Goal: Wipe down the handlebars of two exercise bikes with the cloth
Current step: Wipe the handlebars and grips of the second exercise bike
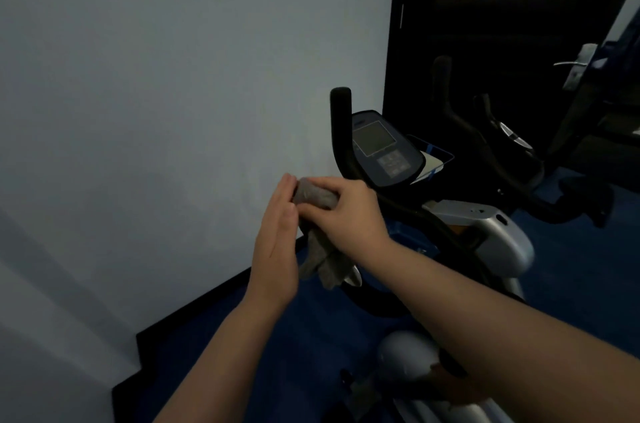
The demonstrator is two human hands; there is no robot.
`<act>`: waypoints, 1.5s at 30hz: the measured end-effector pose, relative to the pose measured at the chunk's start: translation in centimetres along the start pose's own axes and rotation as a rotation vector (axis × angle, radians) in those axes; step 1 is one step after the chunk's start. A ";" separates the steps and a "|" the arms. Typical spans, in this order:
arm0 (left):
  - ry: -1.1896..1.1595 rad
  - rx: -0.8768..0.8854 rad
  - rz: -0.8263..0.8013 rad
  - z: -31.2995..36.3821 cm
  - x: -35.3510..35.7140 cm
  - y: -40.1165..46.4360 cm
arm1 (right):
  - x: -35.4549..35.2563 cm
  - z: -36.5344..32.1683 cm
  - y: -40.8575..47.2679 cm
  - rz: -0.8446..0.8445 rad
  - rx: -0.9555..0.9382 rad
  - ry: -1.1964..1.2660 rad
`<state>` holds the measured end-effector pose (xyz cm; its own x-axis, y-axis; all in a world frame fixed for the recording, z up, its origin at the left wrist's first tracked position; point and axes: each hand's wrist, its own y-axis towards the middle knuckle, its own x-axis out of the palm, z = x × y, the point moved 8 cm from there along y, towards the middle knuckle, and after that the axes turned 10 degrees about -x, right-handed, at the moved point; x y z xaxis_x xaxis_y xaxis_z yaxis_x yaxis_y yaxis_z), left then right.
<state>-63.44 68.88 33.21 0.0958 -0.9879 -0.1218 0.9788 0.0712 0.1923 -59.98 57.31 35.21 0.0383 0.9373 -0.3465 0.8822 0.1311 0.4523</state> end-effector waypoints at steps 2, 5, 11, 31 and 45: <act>0.083 0.038 0.014 -0.4 1.2 -0.7 | -0.4 0.8 -1.8 -0.050 0.029 -0.053; 0.230 0.122 0.054 -0.9 2.9 -1.7 | -1.2 1.4 -3.6 -0.145 0.027 -0.136; 0.280 0.114 0.126 -1.4 4.3 -2.3 | -4.0 3.1 -7.1 -0.568 0.045 -0.325; 0.305 -0.046 0.246 -3.0 7.3 -6.1 | -9.1 4.2 -6.2 -0.987 -0.550 -0.715; 0.134 -0.301 0.238 -4.3 4.8 -13.2 | -4.1 0.6 -10.5 -0.611 -0.251 -0.605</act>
<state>-75.15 63.77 25.91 0.3296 -0.9136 -0.2381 0.9337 0.3527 -0.0610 -69.12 51.86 31.38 -0.1014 0.3596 -0.9276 0.7039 0.6848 0.1885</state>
